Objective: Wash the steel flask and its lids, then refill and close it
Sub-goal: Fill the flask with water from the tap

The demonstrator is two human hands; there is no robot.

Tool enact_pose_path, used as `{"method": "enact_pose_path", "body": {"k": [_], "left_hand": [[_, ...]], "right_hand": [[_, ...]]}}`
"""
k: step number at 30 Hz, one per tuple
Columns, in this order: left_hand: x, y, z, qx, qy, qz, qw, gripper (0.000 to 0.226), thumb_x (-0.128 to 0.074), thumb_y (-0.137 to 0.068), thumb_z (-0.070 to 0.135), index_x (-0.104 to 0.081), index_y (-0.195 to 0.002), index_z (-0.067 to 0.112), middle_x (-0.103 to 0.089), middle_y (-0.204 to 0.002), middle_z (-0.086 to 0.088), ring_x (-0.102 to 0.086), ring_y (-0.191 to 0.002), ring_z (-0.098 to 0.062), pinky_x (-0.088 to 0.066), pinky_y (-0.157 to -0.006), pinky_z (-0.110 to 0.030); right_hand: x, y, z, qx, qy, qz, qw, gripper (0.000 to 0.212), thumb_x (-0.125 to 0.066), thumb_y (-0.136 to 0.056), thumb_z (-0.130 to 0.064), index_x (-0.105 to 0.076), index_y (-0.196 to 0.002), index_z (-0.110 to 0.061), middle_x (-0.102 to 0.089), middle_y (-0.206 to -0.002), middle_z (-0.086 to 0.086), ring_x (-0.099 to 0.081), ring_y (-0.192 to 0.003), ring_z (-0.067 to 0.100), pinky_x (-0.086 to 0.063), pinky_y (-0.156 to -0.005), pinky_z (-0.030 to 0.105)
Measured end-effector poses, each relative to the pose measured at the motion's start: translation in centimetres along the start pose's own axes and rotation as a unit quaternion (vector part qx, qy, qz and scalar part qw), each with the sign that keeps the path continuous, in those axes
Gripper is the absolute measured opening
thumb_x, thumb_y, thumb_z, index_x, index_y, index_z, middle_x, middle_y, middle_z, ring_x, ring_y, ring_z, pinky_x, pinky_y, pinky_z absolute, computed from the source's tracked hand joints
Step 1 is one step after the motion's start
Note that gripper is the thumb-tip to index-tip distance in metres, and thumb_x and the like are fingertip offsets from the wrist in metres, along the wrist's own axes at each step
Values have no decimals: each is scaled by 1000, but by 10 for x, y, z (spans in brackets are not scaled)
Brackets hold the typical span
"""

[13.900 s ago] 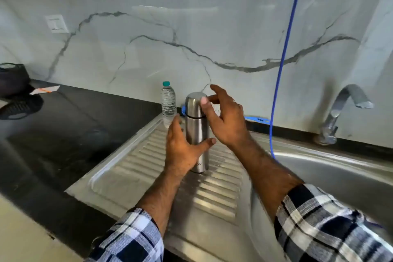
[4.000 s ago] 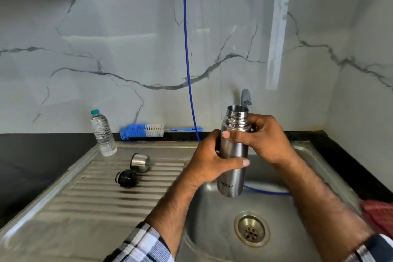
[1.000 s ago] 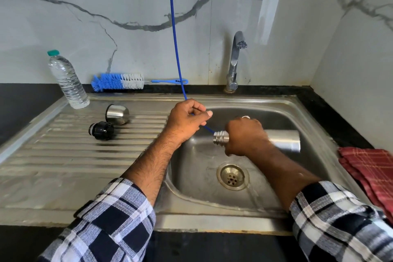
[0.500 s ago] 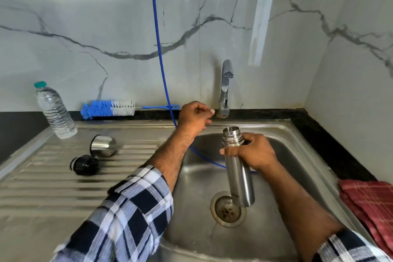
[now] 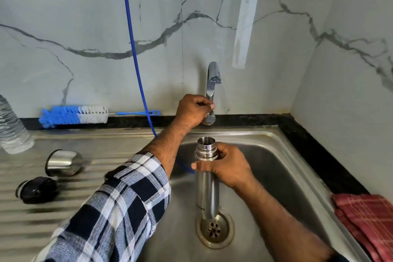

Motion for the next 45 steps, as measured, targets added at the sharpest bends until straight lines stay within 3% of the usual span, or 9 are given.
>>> {"method": "enact_pose_path", "body": {"k": [2,4,9,14,19,22,27,33,45], "left_hand": [[0,0,-1,-27,-22,10,999,7,-84,-89,17,-84,-96,17,-77,-79,12,-68,-66,2,-63,-78,-27],[-1,2,-1,-43,-26,21,999,7,-83,-90,16,-84,-97,15,-78,-83,10,-71,-67,1,-64,-79,-28],[3,7,-9,-55,-27,47,997,7,-77,-93,13,-84,-95,14,-77,-79,12,-73,-66,-2,-61,-70,-23],[14,20,-26,22,33,61,997,9,-74,-96,8,-82,-96,13,-78,-84,2,-71,-58,-4,-52,-56,-13],[18,28,-37,46,30,64,996,8,-75,-96,9,-82,-96,13,-76,-80,8,-69,-55,-6,-61,-63,-21],[19,28,-38,46,19,64,997,14,-76,-95,12,-80,-87,22,-76,-77,9,-72,-58,-11,-64,-67,-28],[15,33,-41,78,13,74,994,12,-78,-94,14,-81,-86,23,-76,-72,6,-72,-58,-12,-62,-62,-26],[18,37,-33,114,36,74,990,4,-78,-95,14,-82,-96,15,-75,-72,1,-67,-55,-6,-47,-46,-13],[9,39,-45,101,73,112,986,7,-78,-94,16,-81,-91,22,-77,-76,1,-70,-63,-10,-58,-58,-19]], "right_hand": [[-4,-1,1,-1,5,1,1000,58,-97,-49,-55,-80,-99,-30,-81,-92,-13,-77,-85,7,-64,-88,42],[-6,-1,2,-5,7,0,1000,57,-99,-53,-51,-78,-102,-31,-80,-93,-14,-77,-86,5,-64,-88,40],[-3,-6,3,-10,24,17,1000,50,-101,-60,-44,-77,-103,-32,-79,-92,-17,-75,-85,2,-62,-84,31],[-6,-13,0,-12,29,24,999,51,-100,-62,-42,-74,-105,-33,-78,-94,-15,-73,-87,2,-58,-78,24],[-4,-19,-4,-9,28,23,999,49,-101,-62,-38,-74,-103,-34,-79,-95,-13,-74,-89,3,-59,-83,28],[-3,-17,-4,-9,32,20,999,51,-101,-63,-37,-73,-105,-34,-78,-97,-12,-73,-91,4,-59,-86,30],[1,-17,-4,-17,25,27,999,58,-102,-62,-32,-73,-112,-30,-79,-102,-11,-73,-97,7,-60,-95,37],[3,-18,-4,-22,21,23,999,60,-103,-60,-27,-72,-111,-30,-79,-103,-11,-73,-99,9,-59,-99,42],[1,-19,-5,-12,21,13,1000,61,-103,-59,-27,-71,-110,-33,-79,-104,-12,-73,-99,6,-59,-99,40]]}}
Point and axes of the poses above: each hand's wrist, its own y-axis away from the middle knuckle, its own x-axis out of the back of the hand, z = x × y, the point moved 1 cm from there along -y, towards the middle knuckle
